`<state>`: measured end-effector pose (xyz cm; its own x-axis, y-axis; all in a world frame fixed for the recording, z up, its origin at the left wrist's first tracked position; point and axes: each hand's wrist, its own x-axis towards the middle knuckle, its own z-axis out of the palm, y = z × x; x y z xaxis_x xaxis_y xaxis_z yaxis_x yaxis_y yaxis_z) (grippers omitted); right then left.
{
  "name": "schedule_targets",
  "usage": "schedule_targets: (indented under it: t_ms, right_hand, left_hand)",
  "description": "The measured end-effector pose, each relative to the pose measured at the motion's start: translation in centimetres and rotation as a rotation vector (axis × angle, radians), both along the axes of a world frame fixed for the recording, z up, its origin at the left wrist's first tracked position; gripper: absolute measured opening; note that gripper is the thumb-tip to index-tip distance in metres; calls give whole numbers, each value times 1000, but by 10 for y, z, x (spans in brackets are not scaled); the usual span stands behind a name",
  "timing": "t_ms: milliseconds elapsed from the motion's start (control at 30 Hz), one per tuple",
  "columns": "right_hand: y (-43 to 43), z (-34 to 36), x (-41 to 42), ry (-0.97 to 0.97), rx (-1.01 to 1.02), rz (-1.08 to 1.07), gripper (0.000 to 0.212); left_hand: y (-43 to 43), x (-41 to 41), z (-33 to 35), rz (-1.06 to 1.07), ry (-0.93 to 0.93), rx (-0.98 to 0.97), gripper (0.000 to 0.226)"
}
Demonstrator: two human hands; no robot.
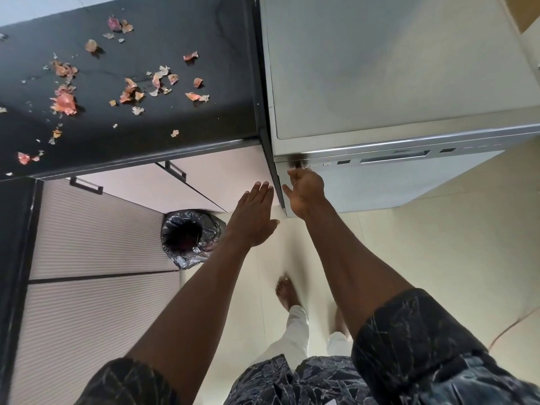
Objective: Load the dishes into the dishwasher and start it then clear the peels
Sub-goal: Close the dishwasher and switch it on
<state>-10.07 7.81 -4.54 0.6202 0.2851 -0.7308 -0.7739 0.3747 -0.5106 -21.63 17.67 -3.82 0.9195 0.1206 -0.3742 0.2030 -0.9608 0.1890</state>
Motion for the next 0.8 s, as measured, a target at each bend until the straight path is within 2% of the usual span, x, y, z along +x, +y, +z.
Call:
schedule_targets:
  t_ms: [33,100,200,233,333,400,533,800]
  right_hand:
    - [-4,2,1,-25,-26,44,16]
    - [-15,5,1,-134,-150,191,29]
    - [-43,3,-2,-434,-510,532,59]
    - [-56,1,-6,-552,-644,646,62]
    - [-102,-9,-19,-951,-1062,948,60]
    - [-132,-15,-25,-1105,-1230,1047,59]
    - [-180,-12,-29,-1164,-1376,1103,60]
    - [-236,-2,-23,-1173,-1499,1106,60]
  left_hand:
    - [-2,0,1,3,-12,8,85]
    - [-6,-1,4,9,-34,24,85]
    - [-14,0,9,26,-74,48,85]
    - [-16,1,10,33,-84,54,84]
    - [-26,2,15,48,-91,63,84]
    - [-35,-1,18,61,-99,67,83]
    - [-57,-9,23,103,-119,54,83]
    - [-96,-37,11,179,-105,67,85]
